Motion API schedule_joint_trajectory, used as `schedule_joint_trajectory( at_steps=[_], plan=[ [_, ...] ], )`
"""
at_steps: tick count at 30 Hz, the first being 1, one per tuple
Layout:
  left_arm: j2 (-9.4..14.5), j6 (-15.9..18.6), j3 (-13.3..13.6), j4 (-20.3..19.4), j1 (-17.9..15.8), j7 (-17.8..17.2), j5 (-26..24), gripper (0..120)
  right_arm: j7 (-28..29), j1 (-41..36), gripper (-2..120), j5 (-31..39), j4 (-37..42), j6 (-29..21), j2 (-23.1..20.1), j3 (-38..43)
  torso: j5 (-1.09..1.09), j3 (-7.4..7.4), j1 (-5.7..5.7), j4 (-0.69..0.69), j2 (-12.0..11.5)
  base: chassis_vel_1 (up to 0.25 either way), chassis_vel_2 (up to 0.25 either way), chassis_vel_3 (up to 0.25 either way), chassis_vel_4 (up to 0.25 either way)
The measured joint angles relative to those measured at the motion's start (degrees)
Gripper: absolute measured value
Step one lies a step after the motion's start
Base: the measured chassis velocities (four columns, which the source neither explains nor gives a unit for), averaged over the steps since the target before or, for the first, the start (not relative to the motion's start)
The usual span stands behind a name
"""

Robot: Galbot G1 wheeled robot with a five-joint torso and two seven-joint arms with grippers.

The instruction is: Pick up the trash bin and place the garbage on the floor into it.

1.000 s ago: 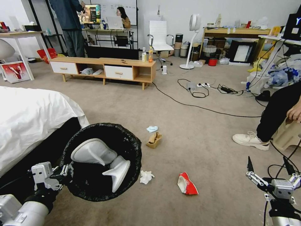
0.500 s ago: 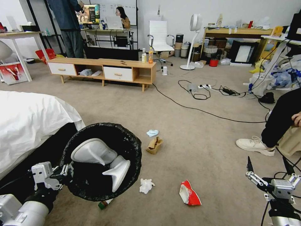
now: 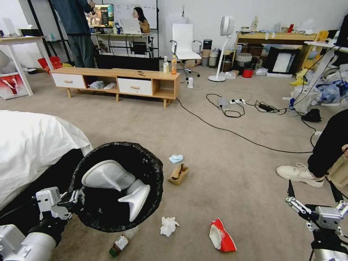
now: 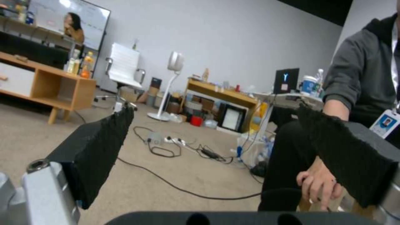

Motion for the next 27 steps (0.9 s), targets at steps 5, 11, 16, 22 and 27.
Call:
schedule_joint_trajectory(
  at_steps=[5, 11, 16, 22, 27],
  plan=[
    [0.26, 0.0, -0.03, 0.21, -0.08, 0.0, -0.05, 2, 0.41, -0.49, 100, 2.48, 1.17, -5.55, -3.5, -1.95, 0.0, -0.01, 0.0, 0.0, 0.0, 0.0, 0.0, 0.0, 0.0],
    [0.49, 0.0, 0.19, 0.49, -0.15, 0.0, -0.06, 2, 2.4, -2.75, 100, 6.01, 2.45, -16.19, -9.33, -6.85, 0.0, -0.01, 0.0, 0.0, 0.0, 0.0, 0.0, 0.0, 0.0],
    [0.66, 0.01, 0.49, 1.0, -0.12, 0.01, 0.23, 2, 6.62, -4.95, 100, 8.37, 1.1, -32.98, -14.47, -15.33, 0.01, -0.01, 0.0, 0.0, 0.0, 0.0, 0.0, 0.0, 0.0],
    [0.45, 0.01, 0.59, 1.33, 0.22, 0.06, 0.67, 2, 3.03, -5.46, 100, 8.14, -1.13, -49.84, -16.9, -18.62, 0.0, -0.01, 0.0, 0.0, 0.0, 0.0, 0.0, 0.0, 0.0],
    [0.26, -0.06, 0.81, 1.8, 0.28, 0.09, 1.23, 2, -2.98, -4.45, 100, 6.43, -0.56, -59.56, -16.73, -18.7, -0.01, -0.01, 0.0, 0.0, 0.0, 0.0, 0.0, 0.0, 0.0]
  ],
)
